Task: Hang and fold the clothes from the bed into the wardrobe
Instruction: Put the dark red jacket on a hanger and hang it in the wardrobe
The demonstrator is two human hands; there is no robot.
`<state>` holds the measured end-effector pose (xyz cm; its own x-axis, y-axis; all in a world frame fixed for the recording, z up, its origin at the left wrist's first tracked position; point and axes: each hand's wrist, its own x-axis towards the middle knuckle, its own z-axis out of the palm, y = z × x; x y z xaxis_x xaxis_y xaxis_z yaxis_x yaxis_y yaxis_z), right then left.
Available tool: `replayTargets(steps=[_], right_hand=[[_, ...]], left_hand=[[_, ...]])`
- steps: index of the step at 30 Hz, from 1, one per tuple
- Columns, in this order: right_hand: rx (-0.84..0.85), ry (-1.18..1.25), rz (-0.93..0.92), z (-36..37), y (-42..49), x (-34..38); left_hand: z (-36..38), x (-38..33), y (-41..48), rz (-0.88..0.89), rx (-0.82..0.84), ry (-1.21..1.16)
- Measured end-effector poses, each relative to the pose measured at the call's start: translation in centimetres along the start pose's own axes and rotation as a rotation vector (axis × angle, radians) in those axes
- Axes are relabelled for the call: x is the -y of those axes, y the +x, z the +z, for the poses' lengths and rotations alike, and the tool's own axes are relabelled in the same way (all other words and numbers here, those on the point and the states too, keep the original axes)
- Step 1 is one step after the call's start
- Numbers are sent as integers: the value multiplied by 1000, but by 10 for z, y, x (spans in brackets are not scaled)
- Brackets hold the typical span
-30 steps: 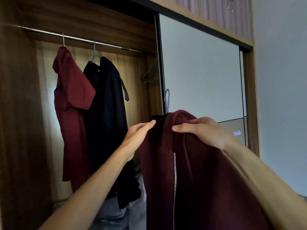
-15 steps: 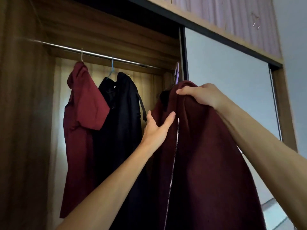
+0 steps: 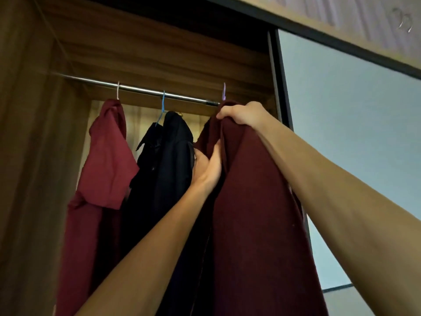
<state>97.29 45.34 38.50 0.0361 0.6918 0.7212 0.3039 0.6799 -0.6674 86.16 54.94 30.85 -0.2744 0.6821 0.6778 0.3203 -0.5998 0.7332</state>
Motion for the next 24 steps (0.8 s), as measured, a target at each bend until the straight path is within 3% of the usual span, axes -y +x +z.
replayTargets(steps=[7, 21, 24], right_hand=[[35, 35, -17, 31, 78, -16], [77, -38, -141, 69, 192, -46], [27, -78, -173, 74, 209, -44]], left_hand=[[6, 11, 67, 56, -93, 98], [11, 66, 169, 171, -117, 237], [6, 66, 178, 211, -161, 249]])
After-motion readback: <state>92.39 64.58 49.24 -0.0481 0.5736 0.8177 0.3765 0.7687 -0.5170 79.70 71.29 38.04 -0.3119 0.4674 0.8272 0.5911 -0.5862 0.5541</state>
